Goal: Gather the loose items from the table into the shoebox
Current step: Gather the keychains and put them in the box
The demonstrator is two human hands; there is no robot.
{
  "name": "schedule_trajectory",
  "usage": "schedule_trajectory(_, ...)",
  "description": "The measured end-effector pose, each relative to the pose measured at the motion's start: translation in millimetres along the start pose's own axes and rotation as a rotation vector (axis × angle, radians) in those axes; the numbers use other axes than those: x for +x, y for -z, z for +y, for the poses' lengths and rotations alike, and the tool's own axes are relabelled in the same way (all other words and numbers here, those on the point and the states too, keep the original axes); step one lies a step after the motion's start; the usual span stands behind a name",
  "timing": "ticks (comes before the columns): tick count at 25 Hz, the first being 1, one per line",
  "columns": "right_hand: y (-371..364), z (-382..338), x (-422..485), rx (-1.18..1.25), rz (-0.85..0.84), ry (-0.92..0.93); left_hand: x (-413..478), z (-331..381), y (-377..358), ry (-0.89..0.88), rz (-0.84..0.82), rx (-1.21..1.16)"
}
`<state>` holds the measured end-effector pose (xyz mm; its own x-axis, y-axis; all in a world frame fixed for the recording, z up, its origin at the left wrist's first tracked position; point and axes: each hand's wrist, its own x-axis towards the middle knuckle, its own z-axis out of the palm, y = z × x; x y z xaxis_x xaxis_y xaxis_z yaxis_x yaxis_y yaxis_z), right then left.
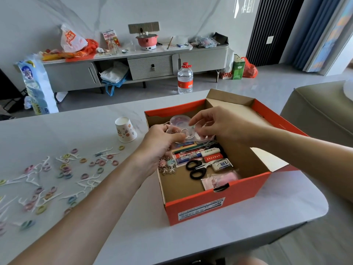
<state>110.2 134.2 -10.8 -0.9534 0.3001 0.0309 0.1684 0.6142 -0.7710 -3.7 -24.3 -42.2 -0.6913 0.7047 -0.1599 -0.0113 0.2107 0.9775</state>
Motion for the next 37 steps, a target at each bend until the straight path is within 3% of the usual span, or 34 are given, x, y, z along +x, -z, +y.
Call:
schedule_trajectory(3,-2,2,-3,-0.253,-0.025,0.044,1,-3,-2,0.008,0.016,-0.025)
schedule_trajectory(6,-14,2,1,-0.508,0.083,0.15,3,-4,-6,0.033,0.004,-0.045)
schedule_trajectory(14,0,1,12,-0.729,-0.02,0.224,-2,-1,-3,0.124,-0.147,-0.166)
schedule_trajectory(16,1,6,13,-0.713,-0.004,0.157,0,-1,-2,0.116,-0.079,-0.174)
schedule_trajectory(20,-4,35,16,-0.69,-0.063,-0.301,4,-6,-6,0.031,0.049,0.026)
schedule_trajectory(22,-20,53,15,-0.695,-0.026,-0.424,4,-8,-7,0.046,0.042,0.012)
schedule_trajectory(30,-55,86,32,-0.8,0.097,-0.465,3,-11,2,0.085,-0.013,-0.257)
schedule_trajectory(37,-61,87,38,-0.942,0.146,-0.422,5,-23,12,-0.021,0.027,-0.016)
